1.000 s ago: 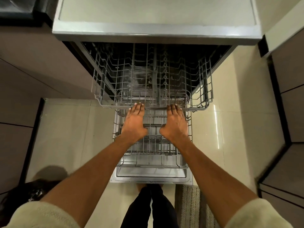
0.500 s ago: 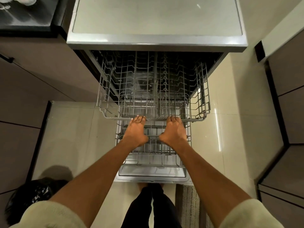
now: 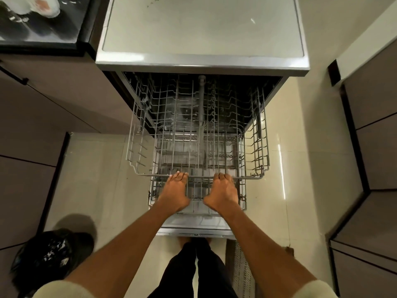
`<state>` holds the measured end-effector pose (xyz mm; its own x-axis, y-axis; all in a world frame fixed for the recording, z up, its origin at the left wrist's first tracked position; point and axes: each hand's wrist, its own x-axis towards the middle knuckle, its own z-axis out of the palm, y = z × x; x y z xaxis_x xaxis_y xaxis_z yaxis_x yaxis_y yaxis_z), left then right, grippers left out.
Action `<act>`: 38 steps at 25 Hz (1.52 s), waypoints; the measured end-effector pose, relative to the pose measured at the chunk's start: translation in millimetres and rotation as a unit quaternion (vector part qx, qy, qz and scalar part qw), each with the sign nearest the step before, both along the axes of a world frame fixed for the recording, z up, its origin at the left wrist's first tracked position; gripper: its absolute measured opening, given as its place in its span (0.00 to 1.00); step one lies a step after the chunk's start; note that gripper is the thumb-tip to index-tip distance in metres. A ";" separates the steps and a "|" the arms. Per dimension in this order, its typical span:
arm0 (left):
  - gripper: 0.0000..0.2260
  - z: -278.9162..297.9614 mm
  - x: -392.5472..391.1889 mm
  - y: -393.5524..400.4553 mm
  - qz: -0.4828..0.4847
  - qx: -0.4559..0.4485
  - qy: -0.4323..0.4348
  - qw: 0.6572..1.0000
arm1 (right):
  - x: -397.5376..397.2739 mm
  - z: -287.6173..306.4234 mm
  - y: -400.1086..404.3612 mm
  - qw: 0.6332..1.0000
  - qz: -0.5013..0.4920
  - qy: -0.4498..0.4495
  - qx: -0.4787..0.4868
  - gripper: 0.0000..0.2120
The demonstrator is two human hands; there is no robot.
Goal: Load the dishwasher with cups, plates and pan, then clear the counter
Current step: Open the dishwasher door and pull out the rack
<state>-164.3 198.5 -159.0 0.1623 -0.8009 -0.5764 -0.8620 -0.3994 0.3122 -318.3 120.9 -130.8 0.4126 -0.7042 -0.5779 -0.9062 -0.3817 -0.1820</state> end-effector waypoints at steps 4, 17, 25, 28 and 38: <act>0.40 -1.1 -10.0 31.9 0.002 0.024 0.013 1.000 | -13.2 -1.7 31.0 0.999 -0.017 -0.007 0.028 0.41; 0.39 11.7 -34.3 66.6 -0.007 0.048 0.031 0.998 | -36.6 2.0 64.6 0.999 -0.004 0.020 0.050 0.46; 0.39 14.5 -37.6 74.5 -0.001 0.041 0.056 0.998 | -40.4 3.0 72.9 0.999 -0.002 0.027 0.040 0.43; 0.38 18.1 -37.5 84.9 0.001 0.046 0.061 0.997 | -44.6 2.3 88.7 0.998 -0.011 0.022 0.053 0.45; 0.40 16.9 -36.8 89.7 -0.025 0.069 0.059 0.996 | -53.3 -8.4 96.7 0.996 -0.012 -0.006 0.083 0.48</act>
